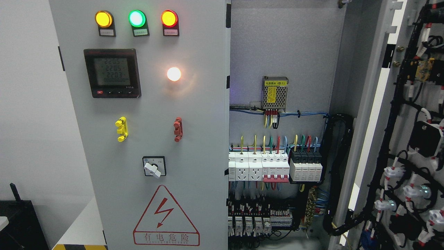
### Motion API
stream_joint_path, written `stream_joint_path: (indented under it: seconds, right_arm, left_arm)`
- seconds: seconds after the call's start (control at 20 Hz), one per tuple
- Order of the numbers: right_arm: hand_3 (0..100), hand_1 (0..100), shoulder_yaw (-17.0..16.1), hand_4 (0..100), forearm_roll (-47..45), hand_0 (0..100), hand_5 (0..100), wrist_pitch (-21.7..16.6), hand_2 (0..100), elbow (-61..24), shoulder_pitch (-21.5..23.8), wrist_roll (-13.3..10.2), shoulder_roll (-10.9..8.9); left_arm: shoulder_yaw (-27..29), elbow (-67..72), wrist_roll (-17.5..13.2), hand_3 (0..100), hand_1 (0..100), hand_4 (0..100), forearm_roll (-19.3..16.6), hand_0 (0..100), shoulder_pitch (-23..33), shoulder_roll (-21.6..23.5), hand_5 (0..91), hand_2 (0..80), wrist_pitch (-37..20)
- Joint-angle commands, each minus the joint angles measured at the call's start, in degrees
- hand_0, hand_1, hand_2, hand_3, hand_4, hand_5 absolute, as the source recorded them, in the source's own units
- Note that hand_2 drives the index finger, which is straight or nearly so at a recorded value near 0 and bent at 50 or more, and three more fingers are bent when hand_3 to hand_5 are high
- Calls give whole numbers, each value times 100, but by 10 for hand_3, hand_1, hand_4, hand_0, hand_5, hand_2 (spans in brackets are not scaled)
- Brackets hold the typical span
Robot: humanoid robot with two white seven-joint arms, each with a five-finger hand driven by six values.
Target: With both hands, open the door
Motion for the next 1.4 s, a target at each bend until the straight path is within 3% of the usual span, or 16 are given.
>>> stream_joint_path:
  seconds: [0.0, 0.25, 0.4, 0.75, 1.35]
  right_arm:
    - [0, 389, -10, 0, -8, 120, 0, 209, 0, 219, -480, 4, 181]
    - [0, 389, -317, 0, -8, 120, 0, 279, 0, 544, -823, 4, 313]
    - [0, 389, -414, 0, -8, 120, 0, 533, 0, 632, -1007, 4, 330]
    - [0, 389, -414, 0, -16, 120, 0, 929, 0, 694, -1359, 4, 330]
    - [0, 389, -326, 0, -25, 120, 0, 939, 0, 922, -1816, 30, 330]
  left_arm:
    - [-4, -73, -1, 0, 389, 0, 4, 120, 159, 0, 0, 0, -27]
    - [-4, -73, -1, 0, 389, 0, 4, 120, 150, 0, 0, 0, -27]
    - [-4, -73, -1, 0, 389, 0, 4, 120, 159, 0, 0, 0, -27]
    - [-4, -73, -1, 0, 389, 0, 4, 120, 150, 0, 0, 0, -27]
    - [-4, -73, -1, 0, 389, 0, 4, 120, 159, 0, 0, 0, -27]
